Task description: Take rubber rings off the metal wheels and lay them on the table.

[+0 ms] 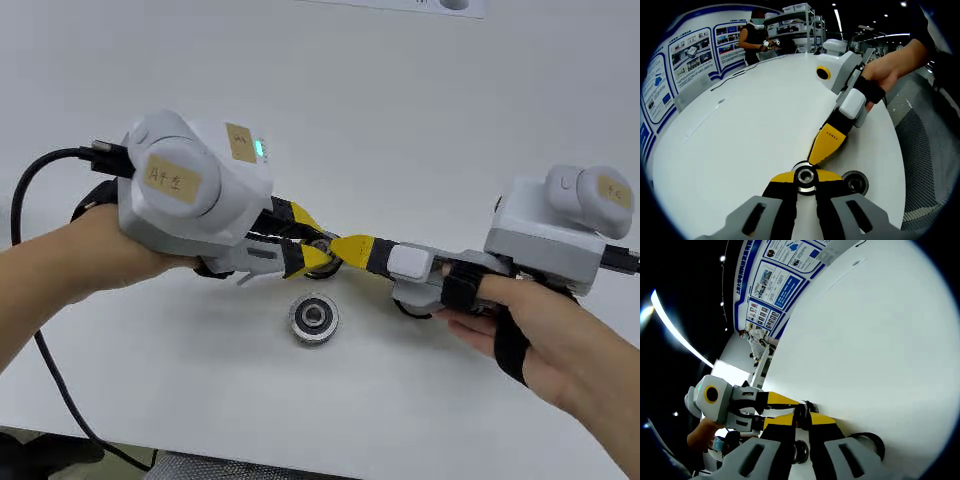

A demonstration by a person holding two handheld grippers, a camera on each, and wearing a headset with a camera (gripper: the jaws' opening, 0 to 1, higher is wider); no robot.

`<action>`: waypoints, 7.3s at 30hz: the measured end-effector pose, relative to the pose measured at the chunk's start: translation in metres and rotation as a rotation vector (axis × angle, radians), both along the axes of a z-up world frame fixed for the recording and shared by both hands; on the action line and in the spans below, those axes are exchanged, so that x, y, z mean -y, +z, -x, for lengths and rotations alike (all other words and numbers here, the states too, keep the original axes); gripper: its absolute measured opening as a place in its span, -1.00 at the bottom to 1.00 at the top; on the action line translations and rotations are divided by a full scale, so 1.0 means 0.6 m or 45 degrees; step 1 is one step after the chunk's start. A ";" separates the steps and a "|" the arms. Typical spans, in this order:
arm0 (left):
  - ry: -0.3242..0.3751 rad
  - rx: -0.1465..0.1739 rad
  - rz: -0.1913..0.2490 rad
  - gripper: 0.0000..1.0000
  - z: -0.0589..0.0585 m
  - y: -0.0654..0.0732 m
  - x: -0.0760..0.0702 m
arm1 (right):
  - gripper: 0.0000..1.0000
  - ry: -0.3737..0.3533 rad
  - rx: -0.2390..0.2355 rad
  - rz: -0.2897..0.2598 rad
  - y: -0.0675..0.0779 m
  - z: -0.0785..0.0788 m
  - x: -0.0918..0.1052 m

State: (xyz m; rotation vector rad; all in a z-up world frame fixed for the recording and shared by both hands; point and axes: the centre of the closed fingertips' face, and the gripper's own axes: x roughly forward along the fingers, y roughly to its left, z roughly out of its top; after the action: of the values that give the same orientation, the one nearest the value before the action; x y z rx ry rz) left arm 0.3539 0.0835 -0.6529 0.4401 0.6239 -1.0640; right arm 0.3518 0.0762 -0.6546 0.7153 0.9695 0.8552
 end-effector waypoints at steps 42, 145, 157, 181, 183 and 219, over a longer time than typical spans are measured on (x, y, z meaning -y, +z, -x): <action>-0.002 0.010 0.005 -0.75 0.002 0.001 0.002 | -0.99 0.073 0.087 0.124 0.006 0.001 -0.006; 0.207 0.126 0.118 -0.30 0.021 0.073 -0.040 | -0.96 -0.336 -0.119 0.297 -0.012 0.038 0.167; 0.203 0.126 0.119 -0.31 0.021 0.073 -0.037 | -0.80 -0.328 -0.114 0.415 -0.018 0.052 0.181; 0.136 0.089 0.043 -0.44 0.000 0.033 -0.014 | -0.16 -0.063 0.156 0.094 0.053 0.035 0.070; 0.125 0.086 0.038 -0.47 -0.001 0.029 -0.013 | -0.10 -0.043 0.166 0.085 0.055 0.034 0.064; 0.087 0.008 0.025 -0.71 0.005 0.001 -0.004 | -0.04 0.025 0.157 -0.003 0.056 0.028 0.012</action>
State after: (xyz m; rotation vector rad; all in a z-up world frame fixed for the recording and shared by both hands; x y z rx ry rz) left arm 0.3509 0.0856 -0.6521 0.4024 0.6182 -1.0026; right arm 0.3352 0.0692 -0.6208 0.6483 0.8667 0.9076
